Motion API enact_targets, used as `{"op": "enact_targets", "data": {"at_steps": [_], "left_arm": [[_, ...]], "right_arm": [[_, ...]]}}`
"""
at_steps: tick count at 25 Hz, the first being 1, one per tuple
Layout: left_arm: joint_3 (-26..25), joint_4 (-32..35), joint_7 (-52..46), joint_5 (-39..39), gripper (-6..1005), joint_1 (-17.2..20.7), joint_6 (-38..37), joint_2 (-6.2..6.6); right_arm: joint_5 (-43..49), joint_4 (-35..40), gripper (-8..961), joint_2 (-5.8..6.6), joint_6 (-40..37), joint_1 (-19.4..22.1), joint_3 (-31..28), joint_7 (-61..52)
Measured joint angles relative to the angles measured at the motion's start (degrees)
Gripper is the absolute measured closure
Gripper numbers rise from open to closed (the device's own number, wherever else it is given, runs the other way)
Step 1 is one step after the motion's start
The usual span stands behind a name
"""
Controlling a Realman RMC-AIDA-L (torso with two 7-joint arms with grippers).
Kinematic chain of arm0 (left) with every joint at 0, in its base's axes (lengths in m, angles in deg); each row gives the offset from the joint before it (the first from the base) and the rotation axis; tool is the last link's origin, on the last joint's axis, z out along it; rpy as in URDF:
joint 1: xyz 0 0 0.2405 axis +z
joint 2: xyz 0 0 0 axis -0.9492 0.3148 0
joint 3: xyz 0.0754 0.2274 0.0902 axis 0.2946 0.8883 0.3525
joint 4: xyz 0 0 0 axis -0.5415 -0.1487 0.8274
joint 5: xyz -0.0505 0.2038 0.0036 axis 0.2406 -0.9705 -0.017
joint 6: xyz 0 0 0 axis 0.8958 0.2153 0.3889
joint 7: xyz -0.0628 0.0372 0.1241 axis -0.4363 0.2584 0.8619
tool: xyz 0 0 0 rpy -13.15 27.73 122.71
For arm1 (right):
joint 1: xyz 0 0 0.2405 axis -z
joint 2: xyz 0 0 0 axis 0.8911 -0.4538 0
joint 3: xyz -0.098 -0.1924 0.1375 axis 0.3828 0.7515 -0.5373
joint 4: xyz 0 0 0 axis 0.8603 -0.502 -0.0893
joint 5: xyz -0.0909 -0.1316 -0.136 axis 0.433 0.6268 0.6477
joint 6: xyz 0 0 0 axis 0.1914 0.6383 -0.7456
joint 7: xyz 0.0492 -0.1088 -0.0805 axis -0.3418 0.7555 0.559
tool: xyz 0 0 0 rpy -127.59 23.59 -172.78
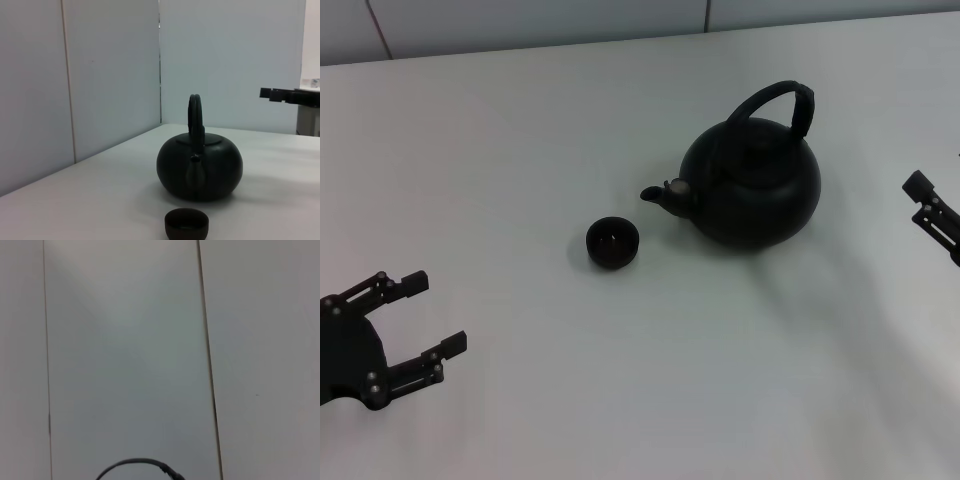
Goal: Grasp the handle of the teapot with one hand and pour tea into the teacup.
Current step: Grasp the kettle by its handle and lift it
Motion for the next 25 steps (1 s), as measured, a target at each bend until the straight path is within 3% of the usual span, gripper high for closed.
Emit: {"op": "enact_targets", "data": {"at_steps": [8,15,25], "left_arm": [[-0.25,0.0,-0.25,0.15,207,-0.31,-0.07,-0.02],[-1.33,-0.04,0.33,0.18,211,-0.43,0.06,-0.62],[-1.4,-0.01,0.36,1.37,213,-0.65,0.17,-0.94]], "right_arm": [[1.1,1.57,144,0.29,4.66,-2.55,0.23,-1.5],[6.55,7.5,152,0.39,11.99,-9.42,0.77,-8.36],[12.61,9.47,164,0.52,22.47,-17.24,3.5,-11.77]]}}
